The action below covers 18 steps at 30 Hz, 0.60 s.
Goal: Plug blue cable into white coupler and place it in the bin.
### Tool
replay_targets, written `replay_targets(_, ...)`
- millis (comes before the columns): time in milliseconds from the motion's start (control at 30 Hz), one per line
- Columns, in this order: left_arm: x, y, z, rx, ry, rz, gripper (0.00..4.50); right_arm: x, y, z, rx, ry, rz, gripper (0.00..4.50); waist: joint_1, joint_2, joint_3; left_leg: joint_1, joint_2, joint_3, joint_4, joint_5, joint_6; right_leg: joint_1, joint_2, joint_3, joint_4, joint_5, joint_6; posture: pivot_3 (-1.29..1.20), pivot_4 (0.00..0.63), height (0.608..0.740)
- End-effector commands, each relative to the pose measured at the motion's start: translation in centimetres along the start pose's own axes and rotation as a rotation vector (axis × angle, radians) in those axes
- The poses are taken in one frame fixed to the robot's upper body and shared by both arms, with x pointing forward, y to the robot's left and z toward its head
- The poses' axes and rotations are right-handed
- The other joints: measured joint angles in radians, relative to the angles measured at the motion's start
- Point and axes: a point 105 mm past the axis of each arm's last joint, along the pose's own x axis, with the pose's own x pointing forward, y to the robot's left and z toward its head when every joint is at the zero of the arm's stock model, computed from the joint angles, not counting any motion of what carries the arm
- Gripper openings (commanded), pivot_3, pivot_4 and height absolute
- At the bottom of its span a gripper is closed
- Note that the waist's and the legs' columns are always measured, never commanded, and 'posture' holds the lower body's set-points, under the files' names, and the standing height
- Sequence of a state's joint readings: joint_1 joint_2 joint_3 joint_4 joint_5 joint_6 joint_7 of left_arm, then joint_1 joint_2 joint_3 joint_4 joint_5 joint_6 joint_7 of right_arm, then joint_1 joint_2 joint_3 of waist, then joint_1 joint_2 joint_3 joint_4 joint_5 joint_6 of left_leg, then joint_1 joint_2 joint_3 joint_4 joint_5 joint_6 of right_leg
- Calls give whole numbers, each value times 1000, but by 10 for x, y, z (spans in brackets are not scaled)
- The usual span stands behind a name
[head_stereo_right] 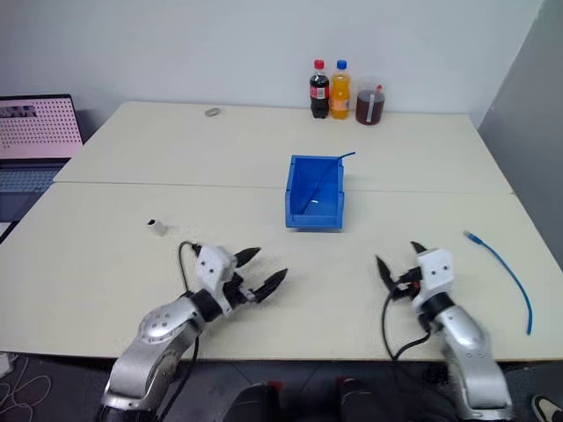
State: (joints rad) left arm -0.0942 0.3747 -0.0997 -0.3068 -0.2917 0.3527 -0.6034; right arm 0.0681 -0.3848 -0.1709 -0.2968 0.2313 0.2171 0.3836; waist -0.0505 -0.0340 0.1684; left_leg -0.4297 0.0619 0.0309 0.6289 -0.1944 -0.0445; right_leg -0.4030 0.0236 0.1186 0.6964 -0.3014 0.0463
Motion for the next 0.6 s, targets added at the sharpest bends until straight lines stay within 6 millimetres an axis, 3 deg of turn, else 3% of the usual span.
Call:
replay_targets(33, 21, -22, 22, 68, -5, -156, 4379, -15, -67, 3, -8, 79, -147, 4495, 0, 0, 0, 0, 0, 0, 0, 0, 0, 1, 0, 0, 0, 0, 0, 0, 150, 740)
replay_targets(133, 33, -35, 35, 102, -16, -257, 4379, -23, -110, 0, -4, 164, -196, 4495, -1, 0, 0, 0, -1, 0, 1, 0, 0, 1, 0, 1, 0, 0, 1, 0, 150, 740)
replay_targets(300, 41, -49, 48, 110, -14, -400, 4379, -25, -155, -27, 39, 384, -170, 4495, -13, 1, 0, 1, 0, 0, 0, 0, 1, 1, 3, 3, 0, 0, 0, 0, 150, 740)
replay_targets(533, 35, -58, 49, 74, 19, -521, 4379, -10, -180, -43, 127, 500, -131, 4495, -28, 2, 2, 10, 0, 0, -1, 0, 1, 11, 3, 3, -2, 0, 0, 0, 150, 740)
replay_targets(600, 32, -58, 49, 66, 27, -544, 4500, -7, -179, -43, 141, 497, -93, 4112, -31, 3, 2, 13, 0, 0, -1, 0, 1, 15, 3, 3, -5, 0, 0, 0, 150, 740)
